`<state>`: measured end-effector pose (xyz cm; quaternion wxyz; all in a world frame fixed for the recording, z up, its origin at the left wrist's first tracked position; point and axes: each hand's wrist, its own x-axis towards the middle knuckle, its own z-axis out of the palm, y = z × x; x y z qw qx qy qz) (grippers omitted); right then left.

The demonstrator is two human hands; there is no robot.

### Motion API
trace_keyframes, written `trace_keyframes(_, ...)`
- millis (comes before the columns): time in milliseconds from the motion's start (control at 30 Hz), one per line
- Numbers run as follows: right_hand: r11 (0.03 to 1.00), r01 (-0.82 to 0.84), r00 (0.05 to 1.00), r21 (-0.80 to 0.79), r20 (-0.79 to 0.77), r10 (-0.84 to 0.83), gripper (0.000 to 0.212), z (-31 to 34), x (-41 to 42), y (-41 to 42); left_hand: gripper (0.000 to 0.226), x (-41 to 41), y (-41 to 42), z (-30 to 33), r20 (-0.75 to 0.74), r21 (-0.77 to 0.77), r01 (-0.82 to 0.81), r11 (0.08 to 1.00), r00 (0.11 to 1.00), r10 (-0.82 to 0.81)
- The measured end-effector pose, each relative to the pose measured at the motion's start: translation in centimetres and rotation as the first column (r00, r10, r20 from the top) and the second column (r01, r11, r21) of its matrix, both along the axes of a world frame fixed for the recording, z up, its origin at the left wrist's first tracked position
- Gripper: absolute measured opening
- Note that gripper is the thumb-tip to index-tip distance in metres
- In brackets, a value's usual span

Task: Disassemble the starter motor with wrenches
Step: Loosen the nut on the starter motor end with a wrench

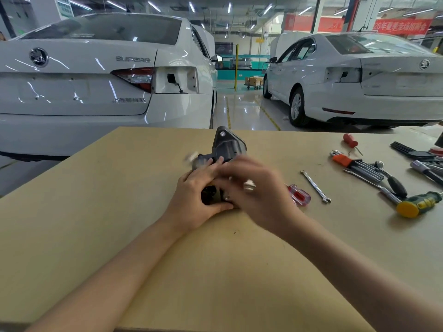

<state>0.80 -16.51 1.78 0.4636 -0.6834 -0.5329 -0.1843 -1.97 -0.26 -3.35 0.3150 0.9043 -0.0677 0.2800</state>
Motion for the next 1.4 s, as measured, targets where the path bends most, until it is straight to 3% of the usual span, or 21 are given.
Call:
trace_keyframes(33, 0.979, 0.028, 0.978, 0.202, -0.209, 0.016, 0.018, -0.2, 0.3, -0.5, 0.087, 0.0, 0.1, -0.1, 0.009, -0.027, 0.005, 1.0, 1.0, -0.005)
trace_keyframes(100, 0.89, 0.135, 0.789, 0.436, -0.59, 0.169, 0.018, -0.9, 1.1, -1.5, 0.087, 0.0, 0.2, -0.1, 0.02, -0.056, 0.018, 0.998, 1.0, -0.017)
trace_keyframes(200, 0.853, 0.284, 0.402, 0.438, -0.862, 0.309, 0.014, -2.1, 2.0, -2.9, 0.087, 0.2, 0.3, -0.1, 0.04, -0.067, 0.028, 0.997, 0.999, -0.026)
trace_keyframes(267, 0.863, 0.308, 0.235, 0.4, -0.911, 0.338, 0.009, -2.5, 2.4, -3.1, 0.087, 0.2, 0.3, -0.2, 0.046, -0.062, 0.023, 0.998, 0.999, -0.02)
trace_keyframes(467, 0.853, 0.297, 0.18, 0.429, -0.902, 0.391, 0.022, -3.0, 2.8, -3.0, 0.087, 0.1, 0.2, 0.0, 0.043, -0.063, 0.024, 0.998, 0.999, -0.021)
trace_keyframes(567, 0.848, 0.283, 0.221, 0.447, -0.891, 0.396, 0.019, -3.0, 2.5, -2.8, 0.086, 0.1, 0.2, 0.0, 0.04, -0.06, 0.023, 0.998, 0.999, -0.02)
trace_keyframes(933, 0.892, 0.211, 0.542, 0.401, -0.807, 0.234, 0.012, -2.0, 1.0, -2.6, 0.086, 0.0, 0.1, 0.1, 0.035, -0.062, 0.021, 0.998, 0.999, -0.019)
trace_keyframes(1200, 0.92, 0.186, 0.672, 0.345, -0.728, 0.137, 0.014, -1.4, 0.8, -2.4, 0.086, 0.0, 0.1, 0.1, 0.032, -0.079, 0.022, 0.997, 0.999, -0.019)
trace_keyframes(1333, 0.97, 0.167, 0.843, 0.179, -0.536, -0.046, 0.022, -0.6, 0.9, -1.7, 0.087, 0.1, 0.1, 0.0, 0.04, -0.071, 0.015, 0.997, 0.999, -0.012)
trace_keyframes(1400, 0.978, 0.201, 0.951, 0.048, -0.25, -0.183, 0.016, -0.1, 0.7, -0.9, 0.083, 0.3, 0.3, -0.1, 0.043, -0.051, 0.02, 0.999, 0.999, -0.018)
